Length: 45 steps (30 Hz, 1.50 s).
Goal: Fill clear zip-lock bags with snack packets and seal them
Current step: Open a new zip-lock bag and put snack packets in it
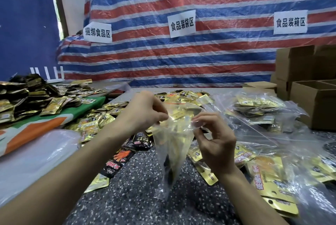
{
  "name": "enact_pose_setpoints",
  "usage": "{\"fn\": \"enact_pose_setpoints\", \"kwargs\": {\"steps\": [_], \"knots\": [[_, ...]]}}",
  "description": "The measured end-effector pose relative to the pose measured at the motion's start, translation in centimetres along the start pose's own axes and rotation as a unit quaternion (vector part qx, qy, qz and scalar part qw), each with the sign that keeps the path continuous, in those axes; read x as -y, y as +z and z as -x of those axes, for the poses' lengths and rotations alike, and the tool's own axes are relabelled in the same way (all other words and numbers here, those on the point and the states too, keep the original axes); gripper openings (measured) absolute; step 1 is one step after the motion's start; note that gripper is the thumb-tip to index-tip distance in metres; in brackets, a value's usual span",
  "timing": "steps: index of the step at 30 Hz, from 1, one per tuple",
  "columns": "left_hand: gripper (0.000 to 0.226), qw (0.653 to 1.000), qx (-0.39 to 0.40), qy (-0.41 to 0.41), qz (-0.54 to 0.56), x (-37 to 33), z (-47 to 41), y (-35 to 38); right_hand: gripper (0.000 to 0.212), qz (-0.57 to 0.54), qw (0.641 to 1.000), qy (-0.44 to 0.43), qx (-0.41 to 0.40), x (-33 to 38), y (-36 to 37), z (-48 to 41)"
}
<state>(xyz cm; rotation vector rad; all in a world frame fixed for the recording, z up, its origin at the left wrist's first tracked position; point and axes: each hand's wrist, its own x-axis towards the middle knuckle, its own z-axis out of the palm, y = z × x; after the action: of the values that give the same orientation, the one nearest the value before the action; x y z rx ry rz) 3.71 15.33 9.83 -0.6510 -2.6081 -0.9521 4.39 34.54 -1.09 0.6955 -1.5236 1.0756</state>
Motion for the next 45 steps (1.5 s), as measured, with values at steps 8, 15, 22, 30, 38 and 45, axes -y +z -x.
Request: {"fn": "enact_pose_setpoints", "kwargs": {"steps": [8,15,22,30,38,45], "knots": [[0.013,0.949,-0.138,0.014,0.284,3.3,-0.8,0.7,0.02,-0.006,1.0,0.01,-0.019,0.1,0.0,-0.1],[0.056,0.949,-0.056,-0.311,-0.018,14.2,-1.0,7.9,0.026,-0.002,1.0,0.01,-0.018,0.0,0.1,-0.1],[0.038,0.93,-0.097,-0.346,-0.081,15.6,-1.1,11.0,0.023,0.008,1.0,0.011,0.013,0.4,0.5,0.0],[0.021,0.918,-0.208,-0.324,0.097,15.6,-0.7,10.4,0.018,-0.015,1.0,0.013,0.02,0.0,0.6,0.3],[0.034,0.87,-0.378,-0.263,0.177,15.8,0.0,8.2,0.02,-0.008,1.0,0.01,0.016,0.0,0.4,0.2],[0.03,0.829,-0.493,-0.15,0.219,12.0,0.6,5.4,0.018,0.014,1.0,0.01,0.015,0.0,0.3,0.2]]}}
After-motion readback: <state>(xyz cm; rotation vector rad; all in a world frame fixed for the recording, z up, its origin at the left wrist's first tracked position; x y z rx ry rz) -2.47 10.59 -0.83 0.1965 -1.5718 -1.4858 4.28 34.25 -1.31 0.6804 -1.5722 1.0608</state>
